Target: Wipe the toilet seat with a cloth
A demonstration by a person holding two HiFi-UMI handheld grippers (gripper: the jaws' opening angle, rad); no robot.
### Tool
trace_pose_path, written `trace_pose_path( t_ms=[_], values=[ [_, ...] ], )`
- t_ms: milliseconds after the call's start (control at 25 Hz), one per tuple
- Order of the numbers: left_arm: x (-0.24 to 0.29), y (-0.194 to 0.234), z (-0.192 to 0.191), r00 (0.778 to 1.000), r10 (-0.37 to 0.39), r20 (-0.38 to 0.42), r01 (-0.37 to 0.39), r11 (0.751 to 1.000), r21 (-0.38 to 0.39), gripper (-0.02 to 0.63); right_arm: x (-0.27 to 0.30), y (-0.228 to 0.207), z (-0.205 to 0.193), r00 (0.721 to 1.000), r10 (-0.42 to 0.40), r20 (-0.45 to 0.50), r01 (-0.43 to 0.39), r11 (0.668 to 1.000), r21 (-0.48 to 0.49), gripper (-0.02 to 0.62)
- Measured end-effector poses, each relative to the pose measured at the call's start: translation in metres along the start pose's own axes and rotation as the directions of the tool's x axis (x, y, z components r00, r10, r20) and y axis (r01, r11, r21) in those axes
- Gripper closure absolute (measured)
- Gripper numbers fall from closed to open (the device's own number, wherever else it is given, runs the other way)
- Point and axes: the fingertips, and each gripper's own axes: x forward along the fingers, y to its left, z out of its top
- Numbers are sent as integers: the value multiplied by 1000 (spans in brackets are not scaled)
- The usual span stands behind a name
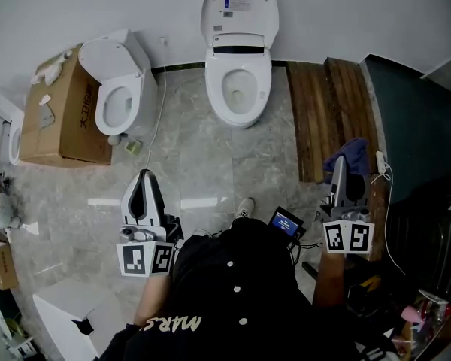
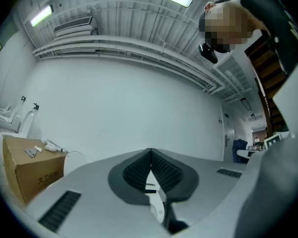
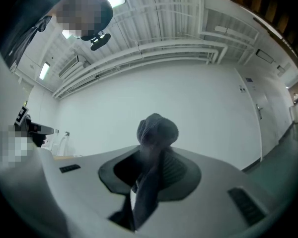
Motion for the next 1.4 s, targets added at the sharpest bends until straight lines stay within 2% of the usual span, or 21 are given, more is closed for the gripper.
trace_pose_path(
  t_ms=[360, 720, 1000, 1400],
  values=[
    [17, -23, -9, 999, 34, -10, -34, 999, 9, 598, 20, -22, -9, 998, 59, -19, -59, 998, -21, 509],
    [38, -10, -28, 998, 39, -50, -39, 999, 2, 598, 47, -18, -22, 997, 67, -43, -68, 997, -22, 509],
    [99, 9, -25, 999, -28, -26, 28, 1000, -3, 598, 84, -16, -18, 999, 14, -29, -15, 999, -36, 508],
    [206, 48, -27, 994, -102, -25, 101, 994, -46, 598, 171, -14, -13, 998, -57, -16, 55, 996, -74, 508]
  ],
)
